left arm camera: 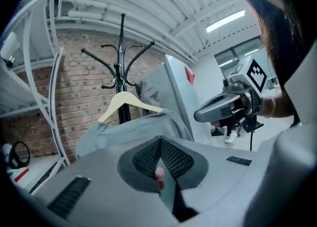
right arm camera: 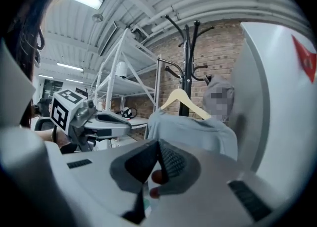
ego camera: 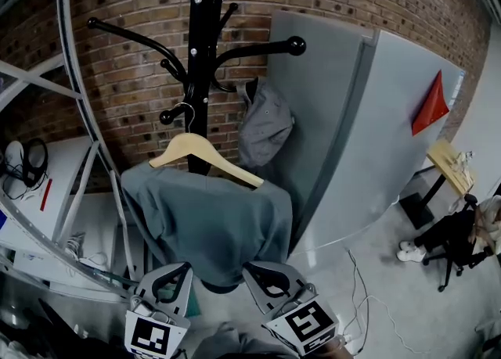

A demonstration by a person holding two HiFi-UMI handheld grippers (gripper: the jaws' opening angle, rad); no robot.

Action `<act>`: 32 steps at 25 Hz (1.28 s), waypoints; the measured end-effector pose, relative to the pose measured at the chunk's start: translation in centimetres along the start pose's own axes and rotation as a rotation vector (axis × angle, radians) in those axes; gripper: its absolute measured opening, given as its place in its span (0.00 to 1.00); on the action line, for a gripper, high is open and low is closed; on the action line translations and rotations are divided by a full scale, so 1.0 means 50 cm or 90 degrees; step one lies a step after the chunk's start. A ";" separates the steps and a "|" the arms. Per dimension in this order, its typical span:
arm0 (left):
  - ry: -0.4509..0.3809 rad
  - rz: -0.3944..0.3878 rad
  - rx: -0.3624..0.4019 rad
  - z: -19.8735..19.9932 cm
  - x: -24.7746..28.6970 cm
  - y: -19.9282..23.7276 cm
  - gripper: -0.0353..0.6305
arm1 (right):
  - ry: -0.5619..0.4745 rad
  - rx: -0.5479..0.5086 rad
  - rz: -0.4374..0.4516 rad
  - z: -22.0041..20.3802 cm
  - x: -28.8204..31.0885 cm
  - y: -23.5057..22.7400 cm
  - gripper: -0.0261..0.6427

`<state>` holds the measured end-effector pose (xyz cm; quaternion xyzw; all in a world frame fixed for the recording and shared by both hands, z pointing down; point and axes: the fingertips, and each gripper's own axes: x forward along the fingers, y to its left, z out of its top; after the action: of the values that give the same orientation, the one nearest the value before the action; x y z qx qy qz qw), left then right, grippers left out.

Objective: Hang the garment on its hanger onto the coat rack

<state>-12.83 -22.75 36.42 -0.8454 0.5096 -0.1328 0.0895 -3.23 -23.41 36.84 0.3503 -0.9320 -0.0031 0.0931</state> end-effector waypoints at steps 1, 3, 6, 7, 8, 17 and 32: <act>0.003 0.008 -0.009 -0.003 0.000 -0.003 0.06 | 0.003 0.006 -0.005 -0.007 -0.001 -0.001 0.07; 0.017 0.021 -0.026 -0.014 -0.001 -0.011 0.06 | 0.010 0.009 -0.013 -0.018 0.000 0.000 0.07; 0.046 0.027 -0.054 -0.037 -0.003 -0.027 0.06 | 0.019 0.006 -0.012 -0.027 0.004 0.013 0.07; 0.053 0.026 -0.068 -0.042 -0.004 -0.032 0.06 | 0.022 0.004 -0.009 -0.030 0.006 0.020 0.07; 0.057 0.025 -0.084 -0.047 -0.005 -0.036 0.06 | 0.025 0.002 -0.006 -0.031 0.007 0.027 0.07; 0.059 0.027 -0.185 -0.069 -0.016 -0.029 0.06 | 0.053 -0.031 -0.003 -0.049 0.022 0.037 0.07; 0.044 0.058 -0.189 -0.084 -0.015 0.000 0.06 | 0.081 -0.056 -0.007 -0.064 0.045 0.038 0.07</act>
<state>-14.48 -22.15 40.31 -0.8205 0.5639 -0.0810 -0.0481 -5.54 -23.25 40.52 0.3508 -0.9210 -0.0222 0.1678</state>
